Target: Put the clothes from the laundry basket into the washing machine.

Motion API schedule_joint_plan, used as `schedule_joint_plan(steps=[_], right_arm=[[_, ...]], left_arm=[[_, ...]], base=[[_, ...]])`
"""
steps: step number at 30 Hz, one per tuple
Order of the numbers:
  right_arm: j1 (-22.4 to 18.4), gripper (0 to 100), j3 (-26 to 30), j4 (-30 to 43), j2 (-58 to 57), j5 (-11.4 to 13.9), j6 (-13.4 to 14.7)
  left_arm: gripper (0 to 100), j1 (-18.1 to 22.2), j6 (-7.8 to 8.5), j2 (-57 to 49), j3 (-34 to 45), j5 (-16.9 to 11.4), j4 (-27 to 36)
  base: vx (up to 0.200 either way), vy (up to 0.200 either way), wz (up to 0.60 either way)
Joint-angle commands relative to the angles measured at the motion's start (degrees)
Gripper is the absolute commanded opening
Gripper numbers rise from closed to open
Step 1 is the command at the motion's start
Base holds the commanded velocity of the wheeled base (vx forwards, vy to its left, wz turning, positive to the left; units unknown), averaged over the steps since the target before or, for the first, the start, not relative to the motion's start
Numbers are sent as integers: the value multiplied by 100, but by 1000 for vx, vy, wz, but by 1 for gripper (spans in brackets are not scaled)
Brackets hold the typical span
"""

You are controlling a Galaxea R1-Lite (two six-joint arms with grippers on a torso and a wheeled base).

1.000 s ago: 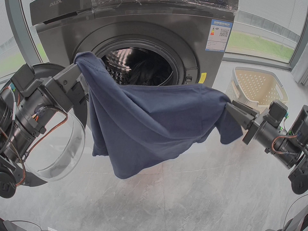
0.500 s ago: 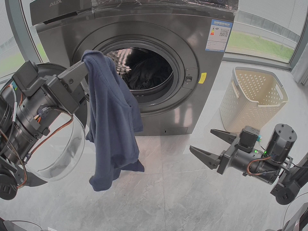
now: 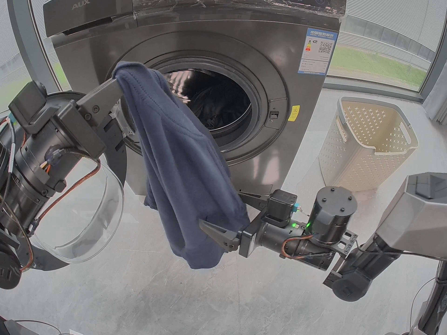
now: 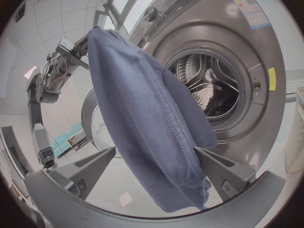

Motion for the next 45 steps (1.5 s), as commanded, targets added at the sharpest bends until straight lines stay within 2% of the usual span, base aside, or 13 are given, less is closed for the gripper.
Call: schedule_joint_plan(steps=[1,11,17,21,29,30,34,39,45], right_arm=[[91,100,-487,9,687,3,-5],[91,100,-1655,9,1478,-41,4],[74,100,-2025,27,1829,-67,4],[56,100,-2640,53,2269,-216,39],[126,100,-3273,80,2691,-463,118],[126,0,-3334,71,2743,-498,153],[135,0,-3572,53,2770,-542,215],[56,0,-3501,0,2585,-673,241],[-173,0,-2895,-61,1750,-744,329]], left_arm=[[0,-4,4,-59,-23,-2,-4],[0,-241,12,-111,21,-10,-13],[0,-241,12,-111,13,-2,-13],[0,-241,12,-120,-5,-2,-13],[0,-241,-5,-226,-66,-10,-4],[0,-241,-5,-226,-66,-10,-4],[0,-224,-23,-217,-66,-2,-4],[0,-188,-40,-208,-66,16,40],[0,-144,-49,-182,-49,77,84]], base=[[0,0,0],[0,0,0],[0,0,0],[0,0,0],[0,0,0],[0,0,0],[0,0,0],[0,0,0],[0,0,0]])
